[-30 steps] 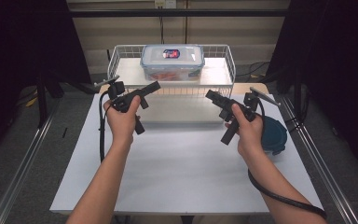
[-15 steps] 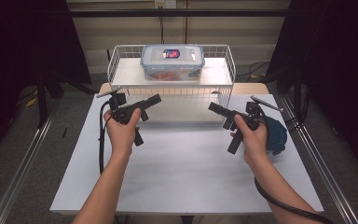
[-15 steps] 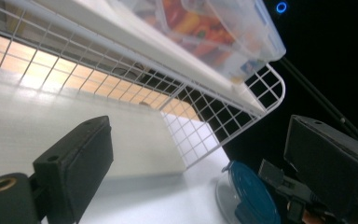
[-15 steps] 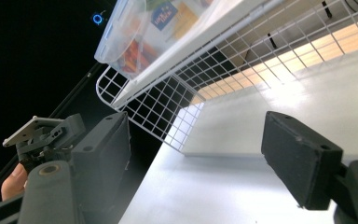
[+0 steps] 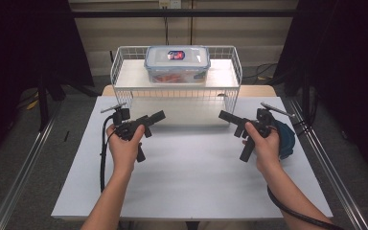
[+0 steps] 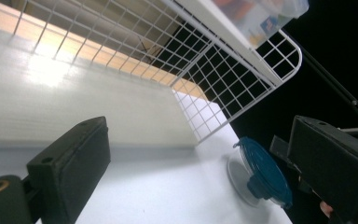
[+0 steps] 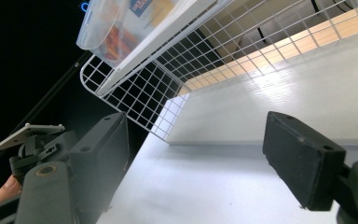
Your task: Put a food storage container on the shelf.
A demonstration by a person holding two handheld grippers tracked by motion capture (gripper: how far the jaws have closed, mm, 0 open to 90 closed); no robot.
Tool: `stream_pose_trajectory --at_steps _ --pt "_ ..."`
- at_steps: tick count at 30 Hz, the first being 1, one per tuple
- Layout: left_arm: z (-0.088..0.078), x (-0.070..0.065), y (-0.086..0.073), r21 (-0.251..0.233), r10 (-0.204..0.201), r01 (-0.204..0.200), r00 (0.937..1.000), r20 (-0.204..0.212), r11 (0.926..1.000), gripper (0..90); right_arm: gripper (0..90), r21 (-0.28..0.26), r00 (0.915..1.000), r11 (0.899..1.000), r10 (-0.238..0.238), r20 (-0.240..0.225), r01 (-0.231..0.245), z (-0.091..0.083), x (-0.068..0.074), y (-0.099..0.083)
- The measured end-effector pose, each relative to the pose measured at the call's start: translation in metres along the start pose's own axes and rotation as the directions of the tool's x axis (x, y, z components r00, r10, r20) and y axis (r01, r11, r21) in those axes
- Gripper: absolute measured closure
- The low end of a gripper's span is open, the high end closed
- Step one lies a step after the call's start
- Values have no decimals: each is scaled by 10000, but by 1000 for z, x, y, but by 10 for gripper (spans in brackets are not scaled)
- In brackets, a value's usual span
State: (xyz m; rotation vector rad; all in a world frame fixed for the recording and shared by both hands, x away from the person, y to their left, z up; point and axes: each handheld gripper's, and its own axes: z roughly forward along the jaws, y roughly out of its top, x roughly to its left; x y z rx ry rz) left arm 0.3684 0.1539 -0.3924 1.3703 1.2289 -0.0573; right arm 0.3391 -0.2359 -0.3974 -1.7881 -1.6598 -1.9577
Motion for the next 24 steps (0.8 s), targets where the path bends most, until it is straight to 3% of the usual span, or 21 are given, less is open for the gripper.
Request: stream_pose_trajectory --at_steps 3,9,11,14,15,21,24 --pt "-1 4 -6 99 35 -35 10000 -10 9999 54 224 43 9999 9999 -99 72 98 -3 -3 2" --pt "-3 8 -14 196 -268 267 9996 43 9995 42 225 78 9994 9998 -173 309 171 -10 -12 6" --pt "-4 11 -17 305 -128 127 9999 32 9995 39 231 71 9991 9999 -153 397 151 -12 -15 8" --pt "-5 13 -20 376 -279 280 9996 -27 9989 37 233 25 9989 9999 -127 460 126 -16 -20 9" --pt "-7 15 -21 463 -84 88 9999 -86 9989 37 234 42 9988 9999 -107 476 105 -17 -21 10" --pt "-9 17 -26 434 -127 136 9997 -207 9990 36 248 82 9976 9999 -126 683 121 -23 -27 13" --pt "-9 17 -28 509 -83 87 9999 -95 9987 37 264 64 9965 9998 -186 812 181 -26 -29 15"
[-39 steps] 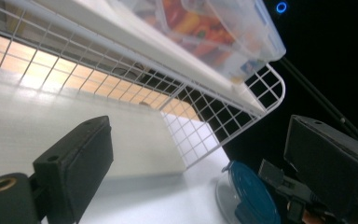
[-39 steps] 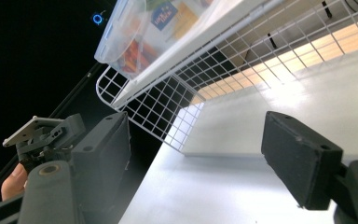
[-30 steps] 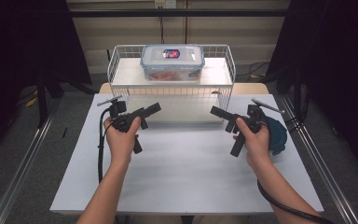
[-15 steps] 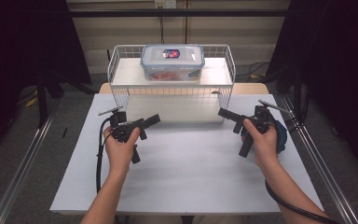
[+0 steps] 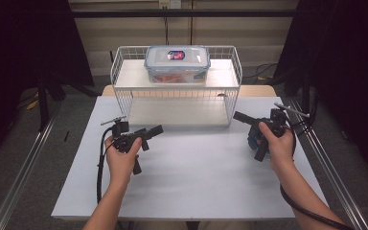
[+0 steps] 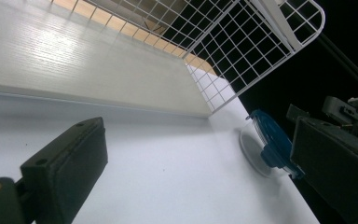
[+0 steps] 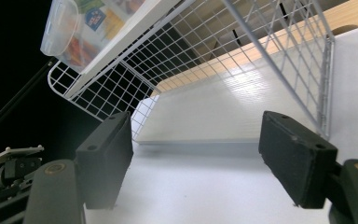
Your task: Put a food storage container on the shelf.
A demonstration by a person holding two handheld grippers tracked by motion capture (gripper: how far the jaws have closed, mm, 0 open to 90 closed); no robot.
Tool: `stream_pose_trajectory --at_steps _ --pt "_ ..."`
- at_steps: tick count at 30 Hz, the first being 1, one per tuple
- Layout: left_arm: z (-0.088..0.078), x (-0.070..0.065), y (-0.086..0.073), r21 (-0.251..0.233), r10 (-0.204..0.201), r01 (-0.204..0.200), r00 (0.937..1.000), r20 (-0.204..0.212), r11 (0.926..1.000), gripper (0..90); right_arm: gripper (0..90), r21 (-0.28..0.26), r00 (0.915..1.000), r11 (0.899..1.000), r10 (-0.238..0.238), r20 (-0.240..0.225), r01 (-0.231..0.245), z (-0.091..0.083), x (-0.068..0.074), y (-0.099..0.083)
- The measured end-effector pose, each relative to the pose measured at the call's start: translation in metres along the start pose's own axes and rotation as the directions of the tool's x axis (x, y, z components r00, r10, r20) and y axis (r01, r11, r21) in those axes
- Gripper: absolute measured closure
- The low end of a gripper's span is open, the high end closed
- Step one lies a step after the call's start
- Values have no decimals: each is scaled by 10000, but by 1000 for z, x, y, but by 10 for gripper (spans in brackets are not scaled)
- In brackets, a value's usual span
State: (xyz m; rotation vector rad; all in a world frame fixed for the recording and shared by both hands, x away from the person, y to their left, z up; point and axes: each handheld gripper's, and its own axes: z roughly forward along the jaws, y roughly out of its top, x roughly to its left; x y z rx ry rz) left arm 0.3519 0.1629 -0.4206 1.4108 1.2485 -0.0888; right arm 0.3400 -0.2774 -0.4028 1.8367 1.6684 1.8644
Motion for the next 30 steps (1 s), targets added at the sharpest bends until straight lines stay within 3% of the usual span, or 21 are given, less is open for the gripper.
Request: stream_pose_trajectory --at_steps 7,10,15,21,26,27,30 --pt "-4 1 -2 69 173 -173 9998 39 9998 37 338 -1 9994 10000 -76 342 76 -8 -7 7" --pt "-5 2 -3 48 -47 47 10000 36 10000 37 364 -13 9981 9998 -185 590 187 -11 -11 10" --pt "-9 5 -4 20 -43 43 10000 35 10000 37 441 21 9947 9996 -289 986 289 -16 -19 14" --pt "-10 6 -5 8 -19 19 10000 60 10000 37 515 263 9837 9977 -666 1669 631 -22 -32 22" --pt "-9 7 -6 -42 -26 26 10000 20 10000 37 604 193 9765 9983 -575 2077 547 -27 -45 27" --pt "-8 5 -6 -136 -213 214 9997 80 9997 37 619 201 9774 9988 -482 2060 451 -28 -48 28" --pt "-8 6 -6 -67 -105 106 9999 56 9999 37 680 246 9666 9983 -571 2498 527 -30 -56 30"
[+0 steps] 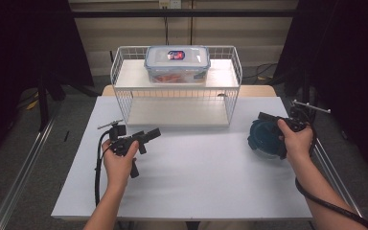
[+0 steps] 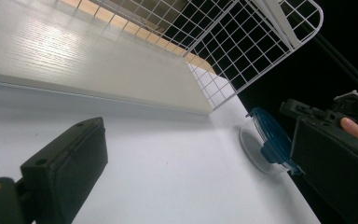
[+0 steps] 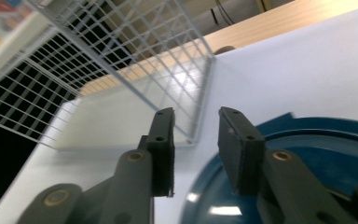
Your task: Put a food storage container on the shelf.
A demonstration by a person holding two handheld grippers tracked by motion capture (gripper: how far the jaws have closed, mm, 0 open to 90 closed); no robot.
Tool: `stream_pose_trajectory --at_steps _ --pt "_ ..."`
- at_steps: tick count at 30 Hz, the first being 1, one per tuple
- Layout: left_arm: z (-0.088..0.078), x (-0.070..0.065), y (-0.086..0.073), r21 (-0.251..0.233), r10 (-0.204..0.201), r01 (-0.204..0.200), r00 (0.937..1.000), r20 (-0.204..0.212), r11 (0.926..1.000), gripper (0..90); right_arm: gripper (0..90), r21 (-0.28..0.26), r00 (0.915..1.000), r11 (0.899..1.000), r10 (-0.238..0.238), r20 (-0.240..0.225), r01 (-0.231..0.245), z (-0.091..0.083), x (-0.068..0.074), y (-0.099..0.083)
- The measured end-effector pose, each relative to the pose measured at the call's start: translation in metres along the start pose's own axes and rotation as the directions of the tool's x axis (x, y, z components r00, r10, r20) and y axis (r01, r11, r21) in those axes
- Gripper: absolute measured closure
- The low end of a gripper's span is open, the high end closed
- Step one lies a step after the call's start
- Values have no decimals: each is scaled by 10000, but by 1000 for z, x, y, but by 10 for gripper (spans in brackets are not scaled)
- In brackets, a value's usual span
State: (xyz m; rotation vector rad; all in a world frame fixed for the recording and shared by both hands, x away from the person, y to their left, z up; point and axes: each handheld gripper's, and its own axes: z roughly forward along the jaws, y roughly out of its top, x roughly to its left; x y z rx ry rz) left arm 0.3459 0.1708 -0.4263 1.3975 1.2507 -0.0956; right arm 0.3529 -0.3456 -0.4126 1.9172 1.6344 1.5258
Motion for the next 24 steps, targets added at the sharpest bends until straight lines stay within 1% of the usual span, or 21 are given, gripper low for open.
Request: stream_pose_trajectory --at_steps 1,3,4,5,7,8,9,10,11,12,13,14,15,16,17,20,24 --pt "0 0 0 14 37 -37 10000 -33 10000 37 707 20 10000 10000 -40 90 39 0 -2 1" --pt "0 1 0 13 59 -59 10000 -45 10000 38 729 -19 9992 9999 -109 393 110 0 -7 2" --pt "0 1 0 20 96 -96 9999 -53 10000 38 739 -29 9983 9996 -285 499 287 0 -9 3" --pt "0 2 1 -5 158 -158 9998 -83 9999 38 727 -33 9980 9995 -298 551 300 0 -10 3" --pt "0 2 1 34 160 -160 9998 -73 9999 39 669 -62 9980 9996 -285 565 289 -1 -12 5" --pt "0 2 1 40 178 -178 9998 -97 9998 39 641 -145 9974 9993 -322 650 332 0 -13 5" --pt "0 2 1 20 93 -93 9999 -74 10000 39 636 -86 9961 9993 -361 804 369 -1 -14 5" --pt "0 2 0 -1 54 -54 10000 -72 10000 39 631 -71 9957 9991 -412 826 420 -1 -15 6" --pt "0 2 0 -5 62 -62 10000 -75 10000 39 637 -121 9951 9992 -364 914 377 -1 -16 6" --pt "0 2 1 6 73 -72 9999 -69 10000 39 660 -122 9942 9989 -442 984 456 -2 -17 7" --pt "0 2 1 0 63 -63 10000 -65 10000 39 711 -40 9927 9986 -528 1084 536 -3 -19 8" --pt "0 2 1 -14 59 -59 10000 -72 10000 39 739 -5 9923 9986 -534 1121 538 -4 -21 8" --pt "0 2 1 -22 62 -63 10000 -59 10000 39 762 5 9926 9991 -426 1135 428 -6 -23 9" --pt "0 2 1 -8 16 -16 10000 -14 10000 39 791 25 9913 9987 -512 1215 513 -6 -25 10" --pt "0 2 1 -15 16 -16 10000 -24 10000 39 822 94 9883 9982 -596 1406 589 -8 -27 10" --pt "0 3 1 21 90 -90 9999 -62 10000 39 869 160 9850 9984 -554 1632 535 -10 -32 12" --pt "1 2 1 -42 29 -30 10000 -72 10000 39 891 208 9789 9983 -580 1960 550 -13 -41 11"
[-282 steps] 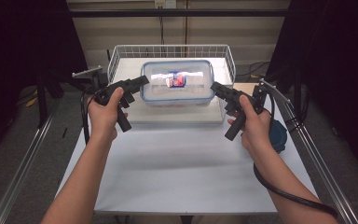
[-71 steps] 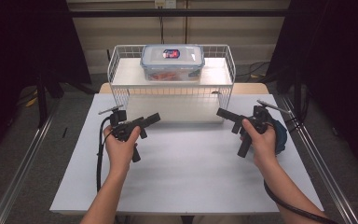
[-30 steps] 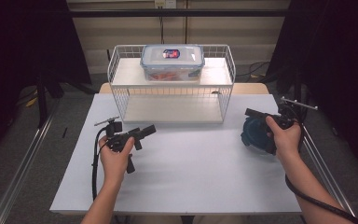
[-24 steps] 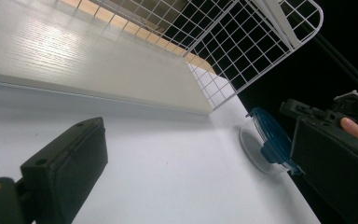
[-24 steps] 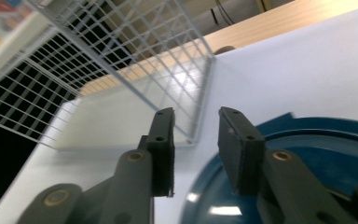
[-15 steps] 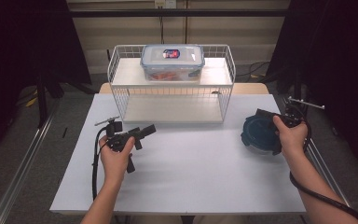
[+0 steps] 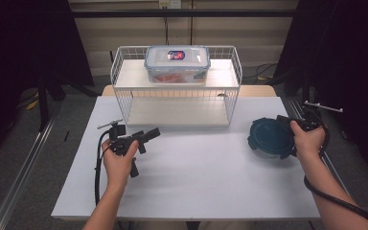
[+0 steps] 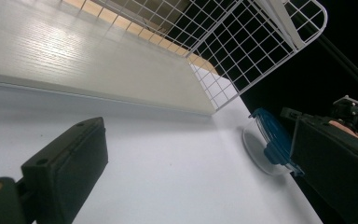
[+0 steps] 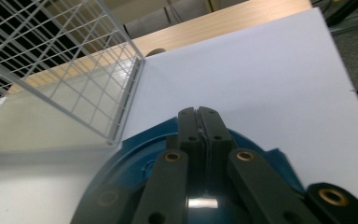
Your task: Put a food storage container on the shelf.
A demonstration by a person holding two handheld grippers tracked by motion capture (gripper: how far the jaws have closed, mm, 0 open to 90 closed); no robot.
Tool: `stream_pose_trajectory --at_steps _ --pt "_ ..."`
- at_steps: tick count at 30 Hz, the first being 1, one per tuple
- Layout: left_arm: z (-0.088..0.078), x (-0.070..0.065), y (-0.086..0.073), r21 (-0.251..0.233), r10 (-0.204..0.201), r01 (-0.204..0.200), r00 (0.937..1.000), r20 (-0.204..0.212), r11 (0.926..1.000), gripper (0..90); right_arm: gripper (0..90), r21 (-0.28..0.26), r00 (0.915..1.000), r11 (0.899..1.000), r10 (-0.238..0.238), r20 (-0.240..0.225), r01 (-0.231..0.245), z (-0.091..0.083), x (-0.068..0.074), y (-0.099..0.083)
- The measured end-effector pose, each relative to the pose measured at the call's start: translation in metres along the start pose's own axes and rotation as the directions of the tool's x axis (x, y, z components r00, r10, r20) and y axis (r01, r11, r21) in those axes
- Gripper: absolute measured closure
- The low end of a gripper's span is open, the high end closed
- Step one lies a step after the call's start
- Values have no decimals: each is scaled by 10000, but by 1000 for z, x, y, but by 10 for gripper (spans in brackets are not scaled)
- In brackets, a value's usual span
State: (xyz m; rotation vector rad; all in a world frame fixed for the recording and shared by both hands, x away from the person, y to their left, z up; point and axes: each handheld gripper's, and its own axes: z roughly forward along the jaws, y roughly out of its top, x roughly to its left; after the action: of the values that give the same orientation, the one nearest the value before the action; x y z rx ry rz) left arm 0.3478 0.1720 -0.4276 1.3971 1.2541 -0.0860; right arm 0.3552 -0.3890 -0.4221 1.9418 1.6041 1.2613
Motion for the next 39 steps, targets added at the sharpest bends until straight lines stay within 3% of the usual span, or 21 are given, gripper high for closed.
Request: stream_pose_trajectory --at_steps 19,26,39 --pt "5 3 -2 230 143 -137 9996 -246 9996 41 900 118 9973 9997 -212 701 205 11 -27 5" --pt "4 3 -2 265 194 -187 9995 -266 9995 42 900 89 9957 10000 -29 923 21 8 -41 1" --pt "5 1 -1 171 5 -3 10000 -84 9999 48 900 14 9957 9998 194 903 -196 5 -41 -5"
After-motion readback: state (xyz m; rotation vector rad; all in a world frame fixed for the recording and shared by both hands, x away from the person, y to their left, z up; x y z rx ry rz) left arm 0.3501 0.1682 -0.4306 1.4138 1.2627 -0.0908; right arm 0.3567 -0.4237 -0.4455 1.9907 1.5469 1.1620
